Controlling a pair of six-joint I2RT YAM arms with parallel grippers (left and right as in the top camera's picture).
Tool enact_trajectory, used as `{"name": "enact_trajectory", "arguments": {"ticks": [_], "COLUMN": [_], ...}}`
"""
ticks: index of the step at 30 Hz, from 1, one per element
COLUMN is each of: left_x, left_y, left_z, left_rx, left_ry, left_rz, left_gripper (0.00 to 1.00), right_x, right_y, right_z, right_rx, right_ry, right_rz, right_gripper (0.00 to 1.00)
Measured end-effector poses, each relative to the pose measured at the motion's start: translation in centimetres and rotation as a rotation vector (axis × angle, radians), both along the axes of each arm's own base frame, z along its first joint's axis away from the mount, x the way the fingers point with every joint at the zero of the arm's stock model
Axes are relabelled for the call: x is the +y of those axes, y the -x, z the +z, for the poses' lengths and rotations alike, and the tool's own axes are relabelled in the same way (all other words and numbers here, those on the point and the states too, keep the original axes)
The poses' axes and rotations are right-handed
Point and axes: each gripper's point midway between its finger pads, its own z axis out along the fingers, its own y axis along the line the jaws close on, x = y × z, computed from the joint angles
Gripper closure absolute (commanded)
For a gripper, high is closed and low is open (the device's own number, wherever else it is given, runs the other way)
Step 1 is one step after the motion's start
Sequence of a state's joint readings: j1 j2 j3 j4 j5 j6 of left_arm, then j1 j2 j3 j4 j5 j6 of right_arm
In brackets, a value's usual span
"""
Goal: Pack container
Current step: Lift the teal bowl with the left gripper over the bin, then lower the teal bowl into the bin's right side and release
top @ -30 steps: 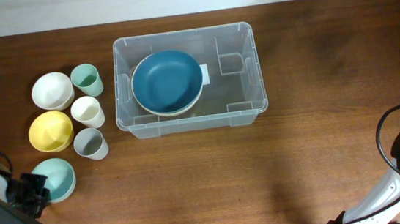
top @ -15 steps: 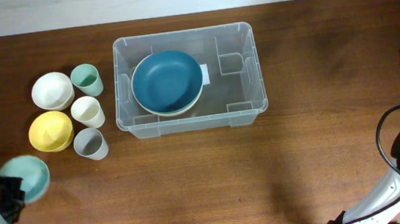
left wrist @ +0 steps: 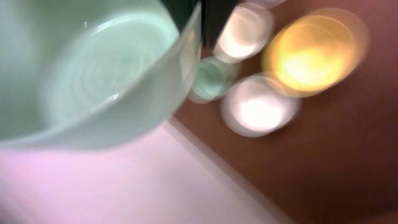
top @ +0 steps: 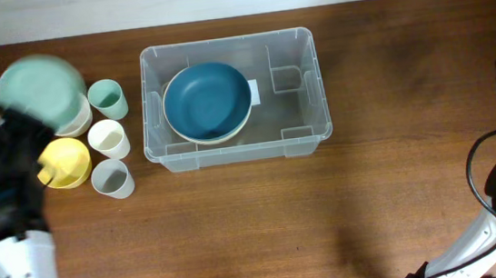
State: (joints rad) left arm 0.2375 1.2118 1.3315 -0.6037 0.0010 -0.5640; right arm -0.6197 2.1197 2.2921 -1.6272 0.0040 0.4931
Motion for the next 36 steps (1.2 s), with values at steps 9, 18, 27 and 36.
{"name": "enact_trajectory", "arguments": {"ticks": [9, 18, 27, 36], "left_x": [-20.5, -31.5, -36.0, -36.4], "left_y": [-8.7, -13.4, -13.3, -13.2], "left_z": [3.4, -9.4, -16.0, -19.6], "left_rx": [-0.298, -0.144, -0.045, 0.038], "left_ry": [0.014, 0.005, -0.064, -0.109], "left_rz": [-0.478, -0.623, -0.714, -0.725], "left_gripper": [0.96, 0.92, 0.89, 0.87], "right_x": [0.0, 0.0, 0.0, 0.0], "right_y": [0.0, 0.0, 0.0, 0.0], "right_z": [0.0, 0.0, 0.0, 0.0], "right_rx": [0.000, 0.000, 0.000, 0.000], "right_ry": [0.000, 0.000, 0.000, 0.000], "right_rz": [0.001, 0.000, 0.000, 0.000], "right_gripper": [0.01, 0.01, 0.01, 0.01]}}
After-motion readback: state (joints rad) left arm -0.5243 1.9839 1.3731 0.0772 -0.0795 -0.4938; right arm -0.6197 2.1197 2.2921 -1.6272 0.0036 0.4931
